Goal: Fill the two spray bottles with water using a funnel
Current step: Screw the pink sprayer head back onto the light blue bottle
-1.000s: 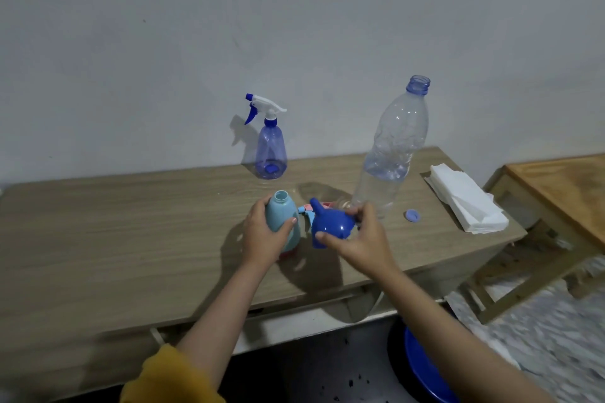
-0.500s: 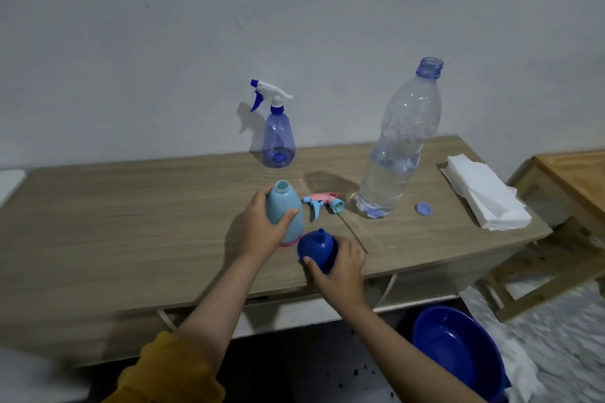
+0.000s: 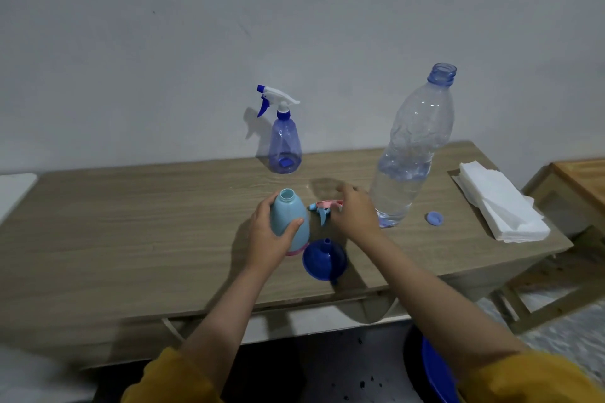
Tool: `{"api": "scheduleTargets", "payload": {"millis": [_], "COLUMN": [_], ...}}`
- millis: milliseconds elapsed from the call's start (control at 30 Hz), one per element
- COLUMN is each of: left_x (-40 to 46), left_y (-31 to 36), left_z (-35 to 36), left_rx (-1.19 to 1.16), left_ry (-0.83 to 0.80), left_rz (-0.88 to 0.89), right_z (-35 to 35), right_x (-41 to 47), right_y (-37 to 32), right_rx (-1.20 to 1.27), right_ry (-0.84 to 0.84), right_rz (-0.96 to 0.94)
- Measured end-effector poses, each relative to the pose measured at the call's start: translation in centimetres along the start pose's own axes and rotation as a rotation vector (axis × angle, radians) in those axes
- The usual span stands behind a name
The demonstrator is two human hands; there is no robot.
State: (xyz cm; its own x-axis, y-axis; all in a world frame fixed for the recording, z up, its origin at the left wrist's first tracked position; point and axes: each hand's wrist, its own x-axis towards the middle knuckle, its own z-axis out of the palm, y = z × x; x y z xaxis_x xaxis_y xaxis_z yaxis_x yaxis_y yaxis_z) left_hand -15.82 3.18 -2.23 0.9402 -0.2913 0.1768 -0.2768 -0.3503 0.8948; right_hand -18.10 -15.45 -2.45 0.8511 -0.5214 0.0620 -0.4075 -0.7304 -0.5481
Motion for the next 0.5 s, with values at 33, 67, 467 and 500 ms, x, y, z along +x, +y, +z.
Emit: {"api": "scheduleTargets", "payload": {"millis": [33,67,467,500], "left_x": [0.0,0.0,0.2,0.2], "left_y": [0.0,0.0,-0.2,-0.3], "left_z": [0.0,0.0,0.3,0.3], "left_rx": [0.000,-0.002,-0.074,-0.075], "left_ry": [0.001,0.002,0.011,0.014], "left_rz": [0.000,0.001,-0.018,-0.015], "right_z": [0.2,0.4,-4.0,-5.2], "right_x": [0.9,1.4,3.4,3.5], "right_y": [-0.1,-0.2,-1.8,-2.7], "right_rx": [-0.098,-0.195,0.387,0.468], "right_ry": [-0.089,-0.151,0.033,0.074], "right_rz": [0.028,0.035,-0.019,-0.031]}}
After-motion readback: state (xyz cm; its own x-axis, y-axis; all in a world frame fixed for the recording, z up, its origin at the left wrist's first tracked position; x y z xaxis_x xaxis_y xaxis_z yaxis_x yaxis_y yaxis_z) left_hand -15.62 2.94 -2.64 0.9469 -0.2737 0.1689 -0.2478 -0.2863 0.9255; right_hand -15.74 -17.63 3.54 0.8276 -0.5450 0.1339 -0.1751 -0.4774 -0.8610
